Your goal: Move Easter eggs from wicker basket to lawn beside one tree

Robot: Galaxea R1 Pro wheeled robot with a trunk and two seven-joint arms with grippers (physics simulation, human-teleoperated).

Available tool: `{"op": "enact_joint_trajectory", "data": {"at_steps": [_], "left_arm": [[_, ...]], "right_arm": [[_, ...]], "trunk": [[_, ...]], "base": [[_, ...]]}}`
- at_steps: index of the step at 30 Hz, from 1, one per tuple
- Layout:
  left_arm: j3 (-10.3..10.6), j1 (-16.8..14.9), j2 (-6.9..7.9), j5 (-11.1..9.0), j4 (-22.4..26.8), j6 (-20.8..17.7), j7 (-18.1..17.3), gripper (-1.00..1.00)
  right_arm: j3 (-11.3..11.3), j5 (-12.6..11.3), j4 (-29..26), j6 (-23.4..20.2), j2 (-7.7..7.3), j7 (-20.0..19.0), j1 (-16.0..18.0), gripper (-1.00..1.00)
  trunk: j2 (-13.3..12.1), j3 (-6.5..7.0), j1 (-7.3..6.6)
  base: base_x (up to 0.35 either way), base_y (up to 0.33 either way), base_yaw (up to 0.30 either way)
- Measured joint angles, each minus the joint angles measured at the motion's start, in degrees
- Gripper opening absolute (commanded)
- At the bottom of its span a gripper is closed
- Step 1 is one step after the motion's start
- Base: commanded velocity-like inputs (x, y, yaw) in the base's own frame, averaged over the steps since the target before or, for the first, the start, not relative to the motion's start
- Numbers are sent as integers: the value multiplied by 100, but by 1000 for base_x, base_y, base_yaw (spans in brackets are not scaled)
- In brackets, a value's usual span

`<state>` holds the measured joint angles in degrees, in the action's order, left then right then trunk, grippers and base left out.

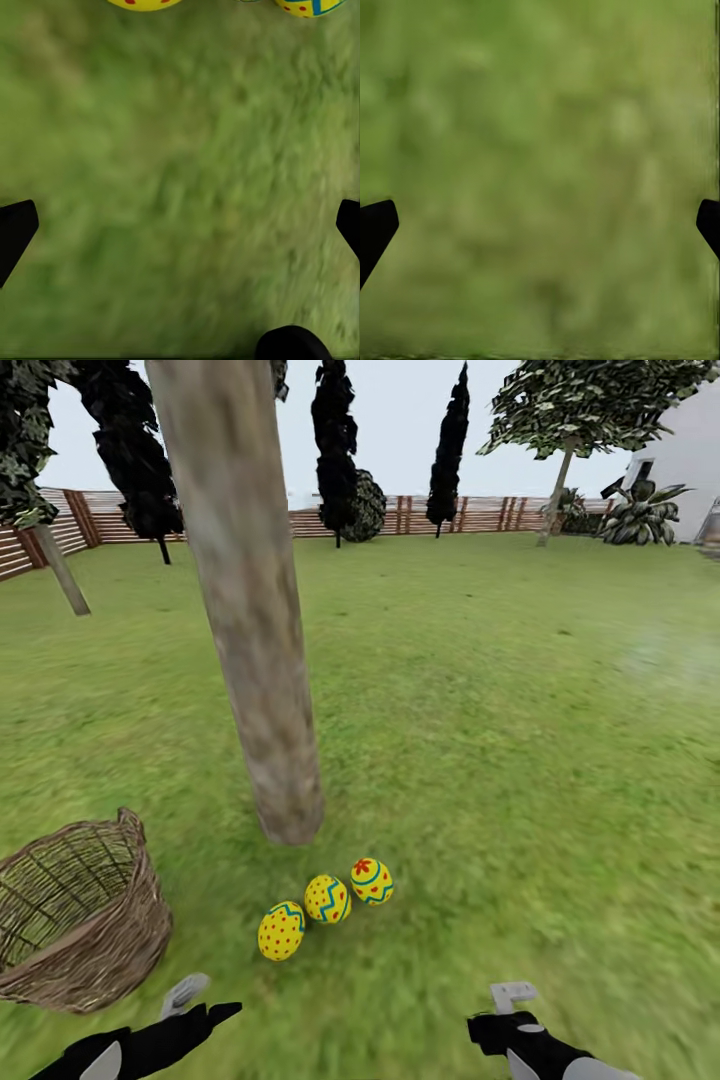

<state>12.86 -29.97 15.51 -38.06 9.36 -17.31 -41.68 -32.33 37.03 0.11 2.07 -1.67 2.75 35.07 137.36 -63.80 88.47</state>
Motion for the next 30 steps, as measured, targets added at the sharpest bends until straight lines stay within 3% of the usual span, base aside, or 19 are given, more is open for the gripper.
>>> {"op": "enact_joint_trajectory", "data": {"at_steps": [8,13,18,30], "left_arm": [[-1,2,-128,-8,-532,517,12,100],[-4,22,-242,-9,-733,597,106,100],[1,30,-341,-16,-859,1010,400,100],[3,50,-463,-17,-1005,1084,524,100]], "right_arm": [[2,76,1,40,2,-8,-193,100],[3,96,4,43,2,-9,-214,100],[3,100,3,50,2,-15,-288,100],[3,109,4,50,2,-16,-311,100]], "trunk": [[-321,115,-176],[-521,201,-286],[-722,291,-395],[-1203,503,-659]], "base": [[0,0,-89],[0,0,237],[0,0,89],[0,0,250]]}}
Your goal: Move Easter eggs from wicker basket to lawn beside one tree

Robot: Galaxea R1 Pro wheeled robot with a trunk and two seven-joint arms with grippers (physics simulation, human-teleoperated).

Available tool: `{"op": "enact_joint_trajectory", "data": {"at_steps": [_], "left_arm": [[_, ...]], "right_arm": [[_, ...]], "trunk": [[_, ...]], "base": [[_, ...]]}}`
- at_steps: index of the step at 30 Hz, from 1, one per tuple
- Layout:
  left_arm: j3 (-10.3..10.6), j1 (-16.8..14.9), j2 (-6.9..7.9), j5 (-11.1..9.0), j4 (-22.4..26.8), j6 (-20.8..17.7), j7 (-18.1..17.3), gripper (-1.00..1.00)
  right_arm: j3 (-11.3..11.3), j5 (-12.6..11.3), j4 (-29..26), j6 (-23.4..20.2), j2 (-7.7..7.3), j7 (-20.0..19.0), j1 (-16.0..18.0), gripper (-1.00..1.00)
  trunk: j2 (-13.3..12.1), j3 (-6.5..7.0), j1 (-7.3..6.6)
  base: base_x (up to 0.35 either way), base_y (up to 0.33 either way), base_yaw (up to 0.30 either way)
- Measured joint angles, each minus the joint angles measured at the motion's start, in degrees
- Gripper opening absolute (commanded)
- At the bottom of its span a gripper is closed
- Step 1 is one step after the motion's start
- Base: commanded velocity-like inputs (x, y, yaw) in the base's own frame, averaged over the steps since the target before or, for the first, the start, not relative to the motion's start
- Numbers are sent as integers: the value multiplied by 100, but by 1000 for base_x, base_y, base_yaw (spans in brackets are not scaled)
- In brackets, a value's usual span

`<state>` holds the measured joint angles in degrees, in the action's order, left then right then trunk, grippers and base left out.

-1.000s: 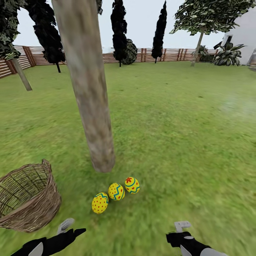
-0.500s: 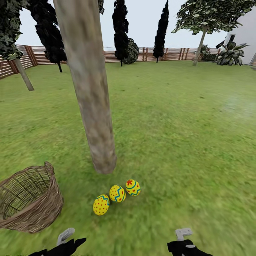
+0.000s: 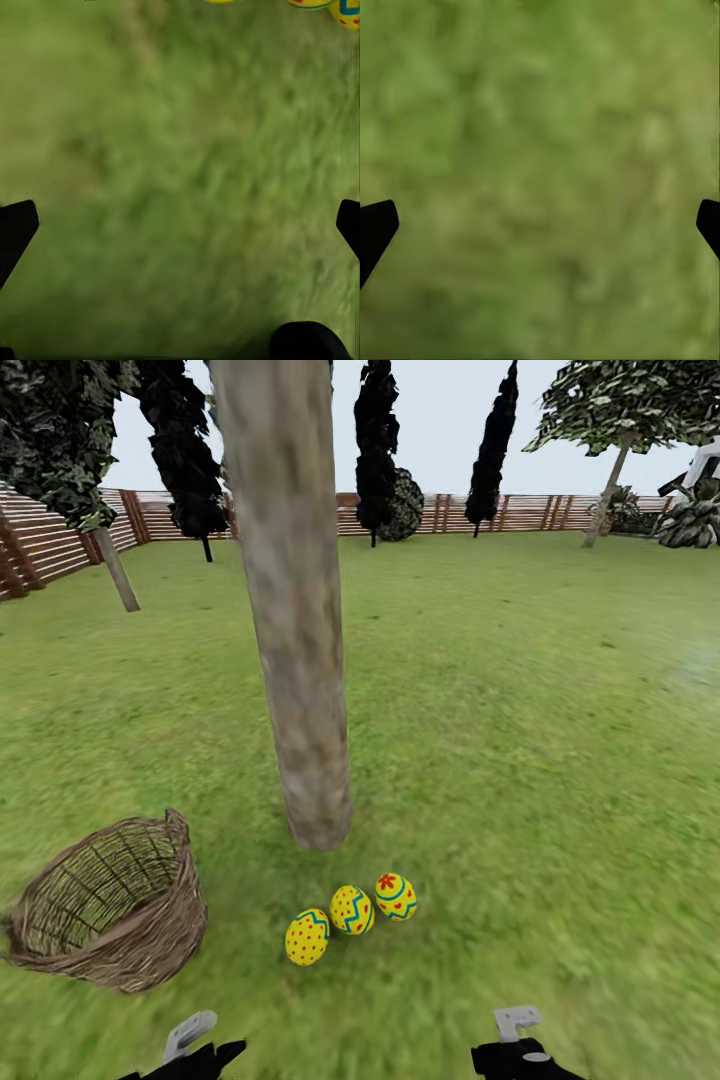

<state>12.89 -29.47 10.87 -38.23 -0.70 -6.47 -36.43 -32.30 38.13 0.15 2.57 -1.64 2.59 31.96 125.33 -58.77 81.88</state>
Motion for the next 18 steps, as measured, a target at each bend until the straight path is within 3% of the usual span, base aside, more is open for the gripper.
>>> {"op": "enact_joint_trajectory", "data": {"at_steps": [12,18], "left_arm": [[0,4,-67,-6,-138,162,316,100],[-6,19,-409,6,-191,503,1413,100]], "right_arm": [[0,-5,7,0,0,0,-1,100],[0,-41,12,0,0,0,-4,100]], "trunk": [[-481,185,-264],[-722,253,-395]], "base": [[0,0,257],[0,0,211]]}}
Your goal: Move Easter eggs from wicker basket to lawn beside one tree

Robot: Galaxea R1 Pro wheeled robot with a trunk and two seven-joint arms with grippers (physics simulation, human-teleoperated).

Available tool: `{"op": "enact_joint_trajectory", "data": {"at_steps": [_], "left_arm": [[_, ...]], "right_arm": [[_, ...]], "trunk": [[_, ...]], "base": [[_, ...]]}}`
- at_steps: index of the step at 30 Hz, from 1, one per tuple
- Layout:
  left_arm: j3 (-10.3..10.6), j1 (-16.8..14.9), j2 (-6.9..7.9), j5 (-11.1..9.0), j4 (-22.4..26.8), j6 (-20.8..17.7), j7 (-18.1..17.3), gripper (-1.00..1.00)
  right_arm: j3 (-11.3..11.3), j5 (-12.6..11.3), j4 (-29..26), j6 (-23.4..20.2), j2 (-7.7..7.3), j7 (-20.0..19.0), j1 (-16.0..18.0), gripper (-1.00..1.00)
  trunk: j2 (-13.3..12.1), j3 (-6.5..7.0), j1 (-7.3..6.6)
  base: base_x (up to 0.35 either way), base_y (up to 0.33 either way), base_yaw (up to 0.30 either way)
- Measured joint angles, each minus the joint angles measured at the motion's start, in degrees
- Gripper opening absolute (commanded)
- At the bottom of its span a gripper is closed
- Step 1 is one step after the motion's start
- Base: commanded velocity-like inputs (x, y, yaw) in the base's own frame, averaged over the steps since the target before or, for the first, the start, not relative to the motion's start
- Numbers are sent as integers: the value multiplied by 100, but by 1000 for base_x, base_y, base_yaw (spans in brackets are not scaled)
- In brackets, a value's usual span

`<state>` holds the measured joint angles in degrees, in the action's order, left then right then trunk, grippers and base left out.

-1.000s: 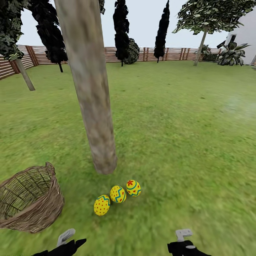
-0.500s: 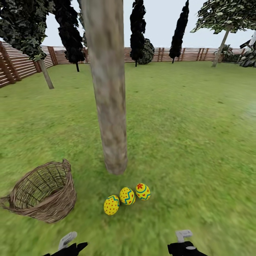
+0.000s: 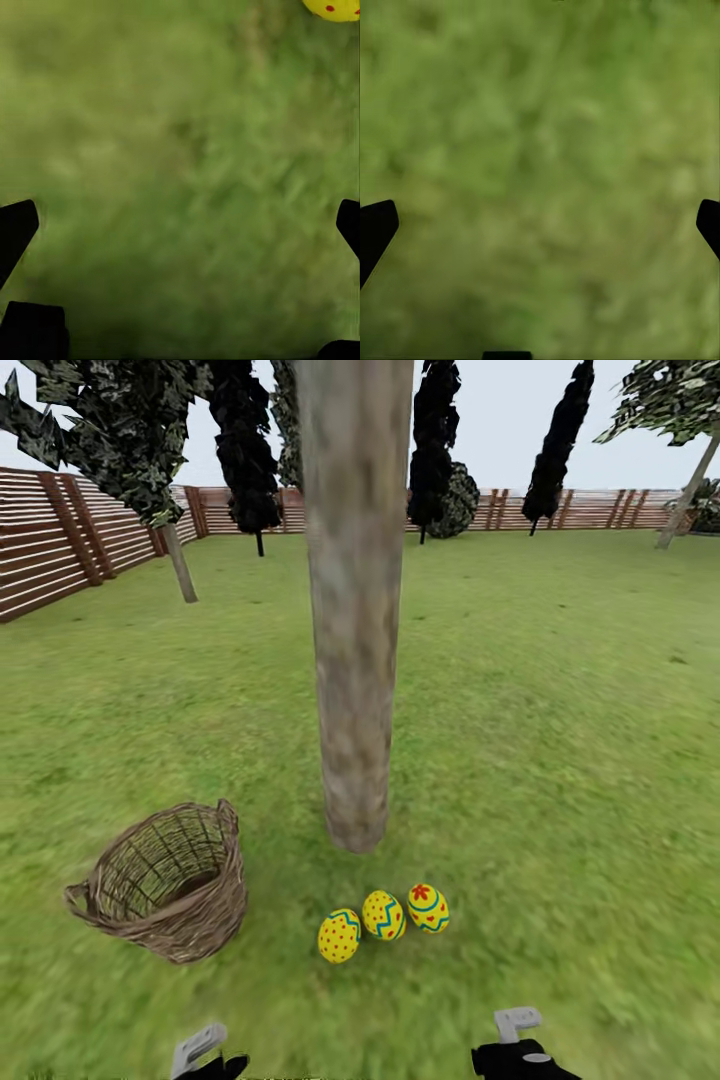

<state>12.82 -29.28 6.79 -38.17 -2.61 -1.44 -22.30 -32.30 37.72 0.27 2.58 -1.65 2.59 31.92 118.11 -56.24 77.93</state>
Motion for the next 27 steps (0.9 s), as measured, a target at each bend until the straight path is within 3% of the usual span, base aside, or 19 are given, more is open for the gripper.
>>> {"op": "enact_joint_trajectory", "data": {"at_steps": [4,11,18,19,27], "left_arm": [[-2,1,-95,9,-2,26,307,100],[4,88,-222,36,-3,32,423,100],[4,201,-310,371,-2,103,439,100],[9,283,-309,480,-2,122,437,100],[4,503,-318,512,-11,128,437,100]], "right_arm": [[0,-5,4,0,0,0,-60,100],[0,-9,5,0,0,0,-109,100],[0,-64,29,-5,0,0,-151,100],[-2,-63,66,-4,1,-1,-284,100],[0,-40,88,-6,0,-1,-647,100]], "trunk": [[-160,45,-88],[-441,124,-242],[-722,202,-395],[-762,212,-417],[-1083,293,-593]], "base": [[0,0,210],[0,0,210],[0,0,177],[0,0,129],[0,0,86]]}}
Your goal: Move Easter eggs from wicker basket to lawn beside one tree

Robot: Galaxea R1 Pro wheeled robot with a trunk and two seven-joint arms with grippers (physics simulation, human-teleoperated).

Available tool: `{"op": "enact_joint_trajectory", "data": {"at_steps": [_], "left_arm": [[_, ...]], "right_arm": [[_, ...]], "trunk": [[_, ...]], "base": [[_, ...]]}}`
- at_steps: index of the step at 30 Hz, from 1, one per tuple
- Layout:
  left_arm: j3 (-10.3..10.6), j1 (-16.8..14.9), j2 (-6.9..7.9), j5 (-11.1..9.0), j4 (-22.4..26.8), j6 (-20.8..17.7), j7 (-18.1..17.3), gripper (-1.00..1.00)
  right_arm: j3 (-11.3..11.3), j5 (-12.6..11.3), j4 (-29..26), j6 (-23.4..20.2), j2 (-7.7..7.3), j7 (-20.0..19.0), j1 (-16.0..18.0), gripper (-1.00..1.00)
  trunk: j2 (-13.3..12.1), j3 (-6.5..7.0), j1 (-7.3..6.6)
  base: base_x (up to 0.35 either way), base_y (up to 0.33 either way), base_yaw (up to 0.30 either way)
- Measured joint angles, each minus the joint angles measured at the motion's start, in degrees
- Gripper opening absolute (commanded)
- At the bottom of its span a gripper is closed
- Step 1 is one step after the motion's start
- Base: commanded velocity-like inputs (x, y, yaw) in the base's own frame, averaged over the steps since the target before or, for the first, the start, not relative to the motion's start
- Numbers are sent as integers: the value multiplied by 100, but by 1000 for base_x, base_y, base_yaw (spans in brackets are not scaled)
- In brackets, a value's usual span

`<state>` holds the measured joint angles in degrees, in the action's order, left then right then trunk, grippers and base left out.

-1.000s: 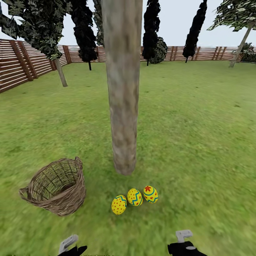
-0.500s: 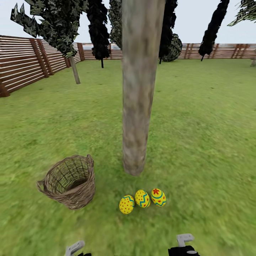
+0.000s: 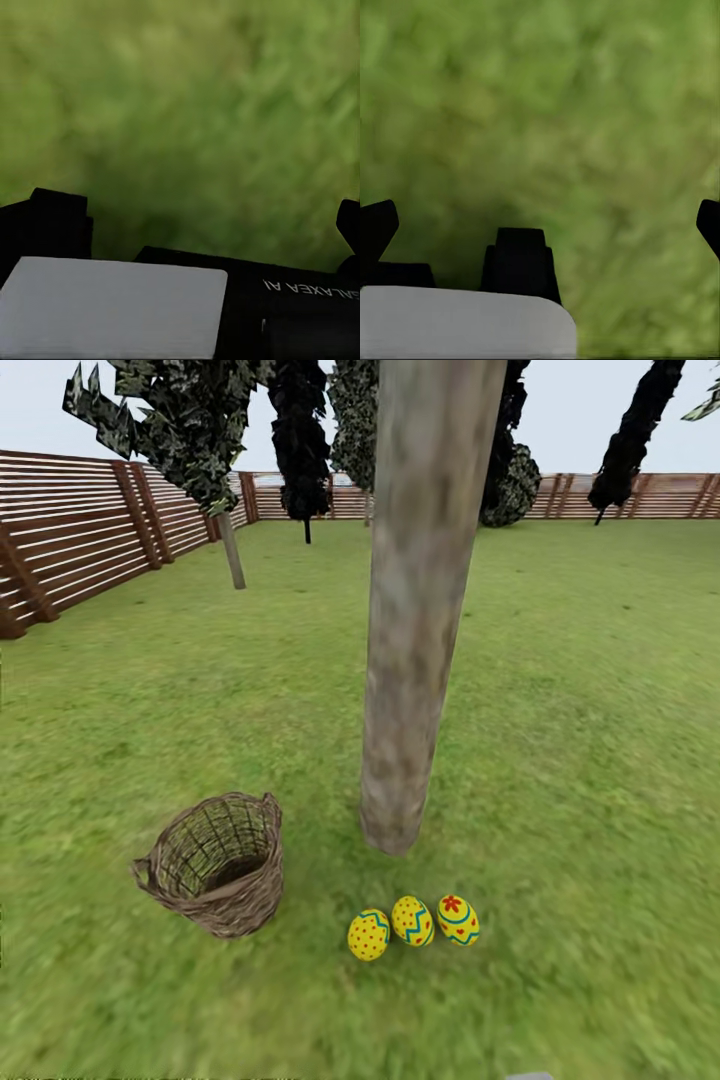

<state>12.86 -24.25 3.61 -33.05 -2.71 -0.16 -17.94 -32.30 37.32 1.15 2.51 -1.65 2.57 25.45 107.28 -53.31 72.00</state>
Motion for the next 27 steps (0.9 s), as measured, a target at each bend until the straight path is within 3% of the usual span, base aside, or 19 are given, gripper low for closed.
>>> {"op": "enact_joint_trajectory", "data": {"at_steps": [5,14,21,27], "left_arm": [[2,87,-20,1,-1,-5,0,100],[-5,171,-24,-6,6,-9,0,100],[-9,174,263,-18,-3,-10,0,100],[-6,182,319,-18,-2,-11,0,100]], "right_arm": [[0,38,87,-7,-3,-24,-168,100],[0,62,132,-5,3,-27,-276,100],[0,6,129,-5,-69,-27,-277,100],[0,3,132,-5,-56,-27,-277,100]], "trunk": [[-201,82,-110],[-202,83,-111],[-202,83,-111],[-202,83,-111]], "base": [[0,0,8],[0,0,0],[0,0,0],[0,0,0]]}}
